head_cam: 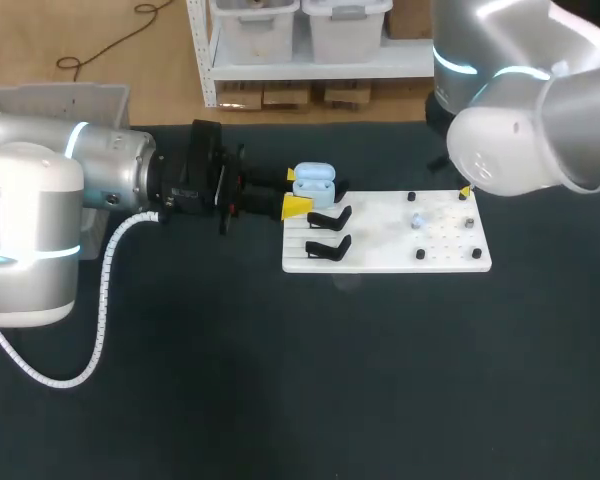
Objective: Pick up each earbud case from the left stands, insert the matching earbuds, close the lid, and place the case in the box.
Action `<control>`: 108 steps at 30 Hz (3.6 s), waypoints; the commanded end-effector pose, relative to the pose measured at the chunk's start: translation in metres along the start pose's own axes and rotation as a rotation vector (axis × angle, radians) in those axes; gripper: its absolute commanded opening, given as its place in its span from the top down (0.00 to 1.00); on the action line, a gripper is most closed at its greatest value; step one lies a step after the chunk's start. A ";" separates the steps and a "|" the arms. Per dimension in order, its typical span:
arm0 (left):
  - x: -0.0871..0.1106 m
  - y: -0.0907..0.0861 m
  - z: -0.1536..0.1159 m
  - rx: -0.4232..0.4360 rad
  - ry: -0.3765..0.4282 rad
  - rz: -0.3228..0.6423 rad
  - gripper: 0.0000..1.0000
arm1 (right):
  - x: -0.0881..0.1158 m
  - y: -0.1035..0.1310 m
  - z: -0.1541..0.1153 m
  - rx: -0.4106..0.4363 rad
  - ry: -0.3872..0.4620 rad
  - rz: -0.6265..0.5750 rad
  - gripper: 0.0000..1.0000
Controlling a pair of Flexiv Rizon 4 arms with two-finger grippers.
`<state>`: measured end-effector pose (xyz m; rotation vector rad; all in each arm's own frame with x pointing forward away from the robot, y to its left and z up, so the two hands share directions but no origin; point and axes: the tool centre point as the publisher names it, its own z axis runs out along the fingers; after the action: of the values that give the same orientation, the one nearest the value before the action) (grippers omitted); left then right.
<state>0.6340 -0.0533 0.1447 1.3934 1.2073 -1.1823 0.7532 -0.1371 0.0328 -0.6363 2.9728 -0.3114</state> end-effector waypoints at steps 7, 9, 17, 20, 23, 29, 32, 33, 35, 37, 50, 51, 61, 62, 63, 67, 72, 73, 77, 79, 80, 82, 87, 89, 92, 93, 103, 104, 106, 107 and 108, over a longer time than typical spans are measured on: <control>0.001 -0.001 0.000 -0.003 -0.003 0.003 1.00 | 0.040 0.018 -0.074 0.059 -0.030 -0.011 1.00; 0.001 -0.001 0.000 -0.003 -0.003 0.003 1.00 | 0.047 0.025 -0.093 0.084 -0.008 0.002 1.00; 0.001 -0.001 0.000 -0.003 -0.003 0.003 1.00 | 0.069 0.071 -0.152 0.012 0.099 0.021 1.00; 0.001 -0.001 0.000 -0.003 -0.003 0.003 1.00 | 0.073 0.088 -0.171 -0.033 0.120 0.020 1.00; 0.001 -0.001 0.000 -0.003 -0.003 0.003 1.00 | 0.077 0.103 -0.180 -0.031 0.146 0.004 1.00; 0.001 -0.001 0.000 -0.003 -0.003 0.003 1.00 | 0.083 0.133 -0.194 -0.078 0.141 -0.039 1.00; 0.001 -0.001 0.000 -0.003 -0.003 0.003 1.00 | 0.087 0.143 -0.197 -0.083 0.111 -0.061 1.00; 0.001 -0.001 0.000 -0.003 -0.003 0.003 1.00 | 0.087 0.143 -0.197 -0.083 0.111 -0.061 1.00; 0.001 -0.001 0.000 -0.003 -0.003 0.003 1.00 | 0.087 0.143 -0.197 -0.083 0.111 -0.061 1.00; 0.001 -0.001 0.000 -0.003 -0.003 0.003 1.00 | 0.087 0.143 -0.197 -0.083 0.111 -0.061 1.00; 0.001 -0.001 0.000 -0.003 -0.003 0.003 1.00 | 0.079 0.155 -0.208 -0.060 0.103 0.012 1.00; 0.001 -0.001 0.000 -0.003 -0.003 0.003 1.00 | 0.075 0.160 -0.212 -0.054 0.095 0.027 1.00; 0.001 -0.001 0.000 -0.003 -0.003 0.003 1.00 | 0.063 0.184 -0.223 -0.082 0.143 0.354 1.00; 0.001 -0.001 0.000 -0.003 -0.003 0.003 1.00 | 0.061 0.186 -0.225 -0.088 0.142 0.371 1.00; 0.001 -0.001 0.000 -0.003 -0.003 0.003 1.00 | 0.059 0.189 -0.226 -0.097 0.141 0.388 1.00; 0.001 -0.001 0.000 -0.003 -0.003 0.003 1.00 | 0.052 0.195 -0.225 -0.080 0.132 0.472 1.00; 0.001 -0.001 0.000 -0.003 -0.003 0.003 1.00 | 0.045 0.207 -0.225 -0.135 0.100 0.469 1.00; 0.001 -0.001 0.000 -0.003 -0.003 0.003 1.00 | 0.045 0.207 -0.225 -0.135 0.100 0.469 1.00; 0.001 -0.001 0.000 -0.003 -0.003 0.003 1.00 | 0.045 0.207 -0.225 -0.135 0.100 0.469 1.00; 0.001 -0.001 0.000 -0.003 -0.003 0.003 1.00 | 0.045 0.207 -0.225 -0.135 0.100 0.469 1.00; 0.001 -0.001 0.000 -0.003 -0.003 0.003 1.00 | 0.045 0.207 -0.225 -0.135 0.100 0.469 1.00; 0.001 -0.001 0.000 -0.003 -0.003 0.003 1.00 | 0.045 0.207 -0.225 -0.135 0.100 0.469 1.00; 0.001 -0.001 0.000 -0.003 -0.003 0.003 1.00 | 0.045 0.207 -0.225 -0.135 0.100 0.469 1.00; 0.001 -0.001 0.000 -0.003 -0.003 0.003 1.00 | 0.045 0.207 -0.225 -0.135 0.100 0.469 1.00; 0.001 -0.001 0.000 -0.003 -0.003 0.003 1.00 | 0.041 0.210 -0.225 -0.120 0.102 0.494 1.00; 0.001 -0.001 0.000 -0.003 -0.003 0.003 1.00 | 0.039 0.211 -0.227 -0.116 0.106 0.509 1.00; 0.001 -0.001 0.000 -0.003 -0.003 0.003 1.00 | 0.022 0.216 -0.236 -0.184 0.157 0.719 1.00; 0.001 -0.001 0.000 -0.003 -0.003 0.003 1.00 | 0.022 0.217 -0.236 -0.189 0.165 0.733 1.00; 0.001 -0.001 0.000 -0.003 -0.003 0.003 1.00 | 0.021 0.219 -0.236 -0.208 0.190 0.752 1.00; 0.001 -0.001 0.000 -0.003 -0.003 0.003 1.00 | 0.020 0.221 -0.236 -0.199 0.201 0.760 1.00; 0.001 -0.001 0.000 -0.003 -0.003 0.003 1.00 | 0.019 0.224 -0.236 -0.198 0.215 0.765 1.00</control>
<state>0.6341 -0.0532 0.1446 1.3934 1.2077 -1.1822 0.6117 0.0905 0.2130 0.5607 3.1559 0.0051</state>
